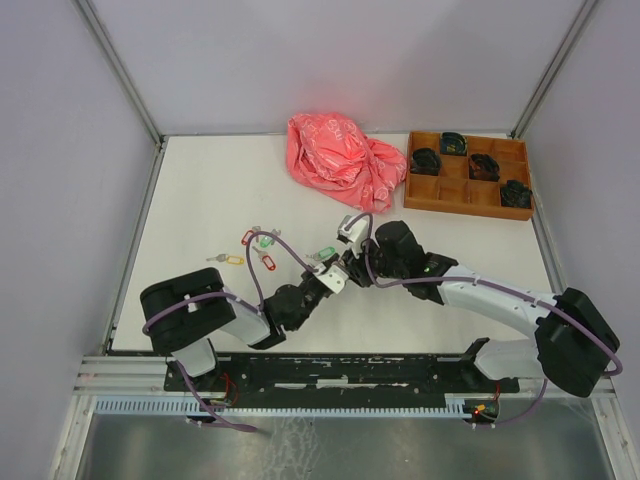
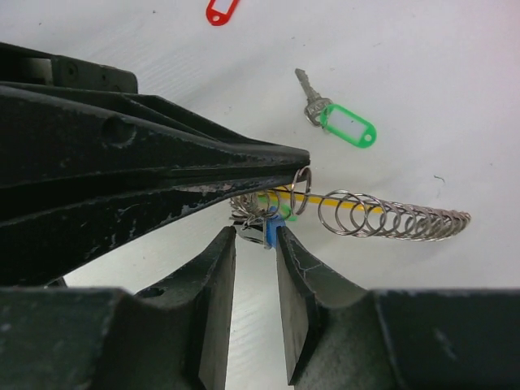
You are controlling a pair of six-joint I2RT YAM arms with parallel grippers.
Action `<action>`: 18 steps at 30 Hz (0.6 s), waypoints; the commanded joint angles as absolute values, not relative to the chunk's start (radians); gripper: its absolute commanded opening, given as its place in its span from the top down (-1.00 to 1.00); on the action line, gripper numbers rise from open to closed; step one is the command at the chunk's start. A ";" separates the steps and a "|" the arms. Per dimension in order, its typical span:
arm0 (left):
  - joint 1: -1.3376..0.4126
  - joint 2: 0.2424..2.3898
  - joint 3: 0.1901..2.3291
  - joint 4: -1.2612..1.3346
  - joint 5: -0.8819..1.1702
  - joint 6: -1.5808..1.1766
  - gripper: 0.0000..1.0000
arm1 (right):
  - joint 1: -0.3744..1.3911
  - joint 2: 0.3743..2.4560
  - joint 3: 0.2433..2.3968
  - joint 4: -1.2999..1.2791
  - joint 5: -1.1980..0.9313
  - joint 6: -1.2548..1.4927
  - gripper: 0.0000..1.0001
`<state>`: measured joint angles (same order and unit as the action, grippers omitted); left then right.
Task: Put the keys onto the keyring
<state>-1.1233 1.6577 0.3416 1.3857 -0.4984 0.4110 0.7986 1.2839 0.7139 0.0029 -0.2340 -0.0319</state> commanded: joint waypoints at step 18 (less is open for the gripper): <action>-1.123 1.576 0.379 1.372 -0.538 0.327 0.95 | 0.801 1.161 0.646 0.185 -0.178 -0.092 0.28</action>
<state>-1.1233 1.6165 0.3496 1.3186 -0.5228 0.3767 0.8005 1.1442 0.6304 0.0971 -0.2249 -0.0807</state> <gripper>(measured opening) 0.034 0.355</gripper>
